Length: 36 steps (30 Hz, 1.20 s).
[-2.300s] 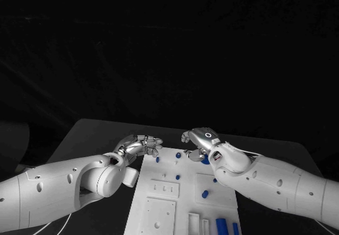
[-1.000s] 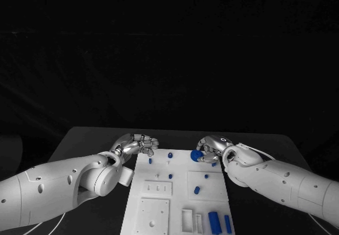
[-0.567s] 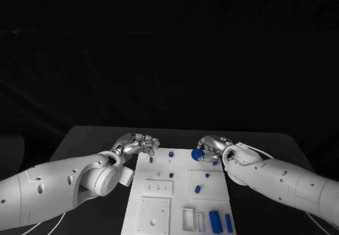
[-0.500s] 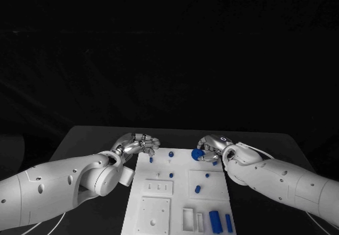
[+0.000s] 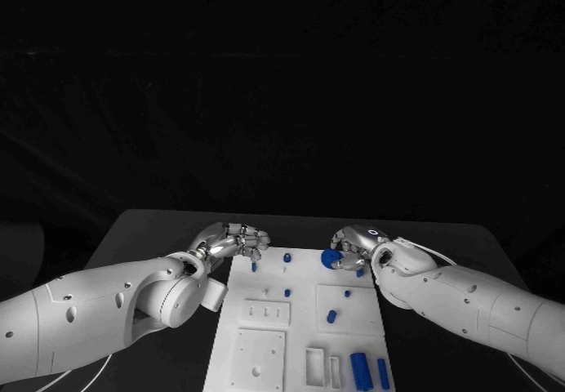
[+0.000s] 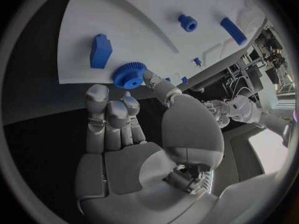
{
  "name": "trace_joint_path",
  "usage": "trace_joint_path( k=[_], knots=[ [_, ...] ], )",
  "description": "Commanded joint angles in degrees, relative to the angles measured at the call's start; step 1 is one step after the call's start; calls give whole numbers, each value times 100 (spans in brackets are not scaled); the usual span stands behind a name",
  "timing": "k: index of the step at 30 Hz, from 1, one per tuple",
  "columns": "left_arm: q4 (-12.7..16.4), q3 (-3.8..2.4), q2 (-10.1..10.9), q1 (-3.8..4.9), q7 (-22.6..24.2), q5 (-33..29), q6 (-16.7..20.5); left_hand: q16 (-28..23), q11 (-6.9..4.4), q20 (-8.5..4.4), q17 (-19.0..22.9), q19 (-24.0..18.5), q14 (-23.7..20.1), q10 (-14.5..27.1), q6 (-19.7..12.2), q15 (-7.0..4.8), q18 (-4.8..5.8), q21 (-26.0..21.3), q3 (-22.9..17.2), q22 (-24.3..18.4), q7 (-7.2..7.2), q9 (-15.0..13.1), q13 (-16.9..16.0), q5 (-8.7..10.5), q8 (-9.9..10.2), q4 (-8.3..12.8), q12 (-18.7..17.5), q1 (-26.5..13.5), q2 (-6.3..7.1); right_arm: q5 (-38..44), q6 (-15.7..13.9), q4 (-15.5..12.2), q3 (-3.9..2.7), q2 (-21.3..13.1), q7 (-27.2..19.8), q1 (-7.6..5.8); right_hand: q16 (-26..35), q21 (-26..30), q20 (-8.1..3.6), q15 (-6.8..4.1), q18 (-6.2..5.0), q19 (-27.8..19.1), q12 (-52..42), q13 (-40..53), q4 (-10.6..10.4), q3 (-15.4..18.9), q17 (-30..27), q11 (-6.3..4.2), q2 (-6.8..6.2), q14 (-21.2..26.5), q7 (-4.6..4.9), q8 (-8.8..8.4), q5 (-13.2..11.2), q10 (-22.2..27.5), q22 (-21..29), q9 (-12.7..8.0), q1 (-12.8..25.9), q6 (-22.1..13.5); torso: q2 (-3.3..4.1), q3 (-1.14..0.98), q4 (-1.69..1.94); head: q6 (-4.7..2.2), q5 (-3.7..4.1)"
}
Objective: Assemble the parts on the task board
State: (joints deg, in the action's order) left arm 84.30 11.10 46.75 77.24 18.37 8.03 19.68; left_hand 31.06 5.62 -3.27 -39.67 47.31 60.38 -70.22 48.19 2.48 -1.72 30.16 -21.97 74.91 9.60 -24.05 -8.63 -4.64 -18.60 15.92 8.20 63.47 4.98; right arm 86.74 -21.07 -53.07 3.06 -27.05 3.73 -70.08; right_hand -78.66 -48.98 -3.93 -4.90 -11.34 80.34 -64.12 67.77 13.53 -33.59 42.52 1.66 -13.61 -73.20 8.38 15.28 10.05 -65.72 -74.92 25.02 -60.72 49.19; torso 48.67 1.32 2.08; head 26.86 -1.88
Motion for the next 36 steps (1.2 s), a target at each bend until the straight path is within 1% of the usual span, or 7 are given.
trace_joint_path(
  k=[1,6,14,18,26,32,36],
  knots=[
    [33,-4,1,3,21,9,-98,-3,-2,-6,-4,-48,-24,-28,28,-9,-98,22,2,14,22,-10,-7,35,21,21,-19,-21,44,157,146,36,-1,24,-48,4,-5,-34,-74,45,-366,2,-33,-1,4,-71,12,24,86,-5,10,-26,-32,23,-148,-11,-14,-6,-1,2,-5,20,-18],
    [54,-4,3,3,13,-1,-102,-3,-1,-5,-4,-47,-23,-26,24,-8,-99,22,-5,14,24,-10,-9,34,24,14,-20,-36,39,154,189,70,-1,41,-50,4,5,-105,-74,45,-366,-38,-44,-12,-40,-200,43,23,114,-6,8,-26,-138,28,-142,-20,-44,6,-9,6,-4,34,-35],
    [83,-4,14,5,-4,-18,-107,-3,-1,-6,-4,-47,-22,-25,22,-9,-100,22,-8,14,24,-11,-10,34,25,13,-21,-41,37,166,273,125,0,103,-47,6,16,-158,-72,39,-366,-68,-51,-23,-64,-292,68,17,131,-8,1,-5,-170,33,-138,-20,-57,52,-7,-2,-14,28,-49],
    [86,-4,10,5,-5,-22,-107,-3,0,-5,-5,-47,-22,-24,20,-9,-100,23,-10,15,25,-11,-10,34,26,11,-22,-47,37,166,289,128,0,129,-50,15,18,-182,-70,36,-366,-76,-57,-26,-74,-313,80,13,135,-10,-3,3,-196,32,-138,-19,-45,71,-8,0,-18,39,-58],
    [90,-4,12,6,-14,-23,-109,-4,0,-6,-5,-47,-22,-23,18,-9,-101,23,-15,15,26,-11,-11,34,28,11,-24,-51,37,230,340,177,1,144,-12,15,23,-224,-69,32,-366,-91,-65,-33,-87,-324,100,8,140,-12,-8,12,-243,33,-136,-21,-12,93,-14,6,-6,60,-49],
    [109,-5,28,7,-15,-23,-109,-4,1,-6,-5,-48,-22,-21,16,-9,-102,23,-17,15,26,-11,-11,34,29,12,-25,-52,38,372,348,216,9,162,23,33,27,-247,-70,26,-366,-100,-71,-37,-85,-341,111,2,157,-14,-15,26,-269,30,-136,-18,-14,120,-13,6,-16,71,-46],
    [115,-6,30,7,-15,-23,-111,-4,1,-6,-5,-48,-21,-21,14,-9,-103,23,-19,15,27,-11,-11,34,30,13,-25,-52,39,649,329,233,23,172,61,70,29,-290,-72,0,-366,-111,-83,-44,-64,-399,133,-26,184,-20,-46,69,-327,16,-136,-5,-54,204,-14,3,-18,89,-43]
  ],
)
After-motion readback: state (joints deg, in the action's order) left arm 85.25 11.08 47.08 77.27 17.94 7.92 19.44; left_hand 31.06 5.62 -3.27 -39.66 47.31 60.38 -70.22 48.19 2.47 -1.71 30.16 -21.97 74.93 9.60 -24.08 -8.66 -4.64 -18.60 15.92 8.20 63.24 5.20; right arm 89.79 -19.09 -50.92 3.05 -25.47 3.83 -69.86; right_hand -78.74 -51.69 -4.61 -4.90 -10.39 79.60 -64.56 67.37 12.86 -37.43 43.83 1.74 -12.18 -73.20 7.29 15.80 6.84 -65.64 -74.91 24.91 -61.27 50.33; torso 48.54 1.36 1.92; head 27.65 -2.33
